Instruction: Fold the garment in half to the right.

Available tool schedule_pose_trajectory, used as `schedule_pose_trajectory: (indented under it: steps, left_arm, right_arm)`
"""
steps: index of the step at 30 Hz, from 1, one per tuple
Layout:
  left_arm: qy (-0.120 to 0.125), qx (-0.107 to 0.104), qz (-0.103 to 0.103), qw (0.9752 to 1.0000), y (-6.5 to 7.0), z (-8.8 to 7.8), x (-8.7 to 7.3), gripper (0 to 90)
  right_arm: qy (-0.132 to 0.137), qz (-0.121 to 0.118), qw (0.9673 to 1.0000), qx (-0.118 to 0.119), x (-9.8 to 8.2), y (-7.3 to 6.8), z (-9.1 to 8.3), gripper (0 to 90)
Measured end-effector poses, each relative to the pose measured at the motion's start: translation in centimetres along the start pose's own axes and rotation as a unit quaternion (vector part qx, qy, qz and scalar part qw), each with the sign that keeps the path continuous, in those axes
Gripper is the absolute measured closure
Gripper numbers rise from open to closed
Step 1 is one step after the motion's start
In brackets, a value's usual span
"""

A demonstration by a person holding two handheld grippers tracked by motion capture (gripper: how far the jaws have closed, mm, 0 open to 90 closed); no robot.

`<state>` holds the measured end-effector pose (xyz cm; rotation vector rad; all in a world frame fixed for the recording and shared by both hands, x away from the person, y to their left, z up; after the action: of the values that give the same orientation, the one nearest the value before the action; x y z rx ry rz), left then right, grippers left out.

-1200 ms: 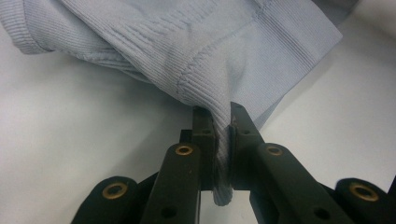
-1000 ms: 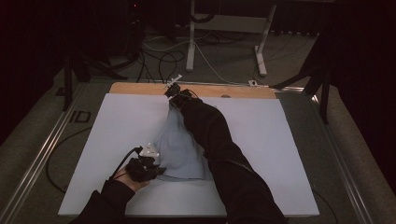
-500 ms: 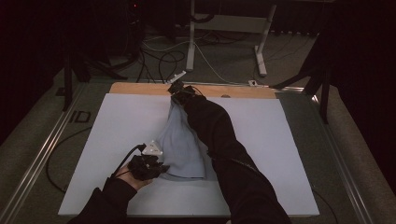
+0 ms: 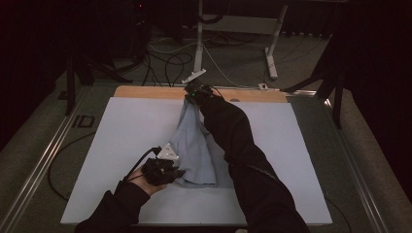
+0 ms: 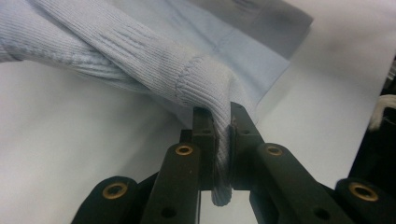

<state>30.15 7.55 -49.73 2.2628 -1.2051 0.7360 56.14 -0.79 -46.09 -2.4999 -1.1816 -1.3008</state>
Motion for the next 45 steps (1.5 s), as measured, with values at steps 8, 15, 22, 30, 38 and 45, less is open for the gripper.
schedule_pose_trajectory:
  steps: [8,15,22,30,38,45]
  left_arm:
    - [-0.007,-0.012,0.02,0.9997,0.8,0.9,1.6,86.1]
    - [-0.015,-0.018,0.032,0.9992,1.3,2.0,2.7,86.2]
    - [-0.019,-0.027,0.041,0.9986,2.0,3.1,3.8,86.2]
    - [-0.03,-0.035,0.058,0.9973,3.1,5.1,5.6,86.2]
    - [-0.052,-0.041,0.073,0.9951,4.1,8.1,6.9,86.2]
    - [-0.063,-0.052,0.071,0.9941,4.4,10.1,7.1,86.2]
  right_arm:
    - [0.005,0.011,0.9999,-0.002,-0.8,1.6,-1.1,87.3]
    - [0.006,0.017,0.9998,-0.006,-1.7,3.0,-2.1,87.3]
    - [0.007,0.026,0.9996,-0.011,-2.9,4.3,-2.7,87.4]
    - [0.011,0.038,0.9992,-0.006,-4.1,5.3,-3.0,87.3]
    - [0.007,0.04,0.9992,0.004,-5.6,6.2,-2.5,87.2]
    - [0.002,0.044,0.9989,0.017,-7.0,6.4,-1.7,87.1]
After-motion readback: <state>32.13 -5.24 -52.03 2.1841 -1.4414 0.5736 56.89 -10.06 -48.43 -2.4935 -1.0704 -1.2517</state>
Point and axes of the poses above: each handheld gripper's, and its own axes: z roughly forward along the jaws, x roughly out of its top, y roughly to its right, the point moved 6 cm from there along z, roughly forward along the jaws, and after that the axes turned 6 degrees about -x, right-handed, at the moved point
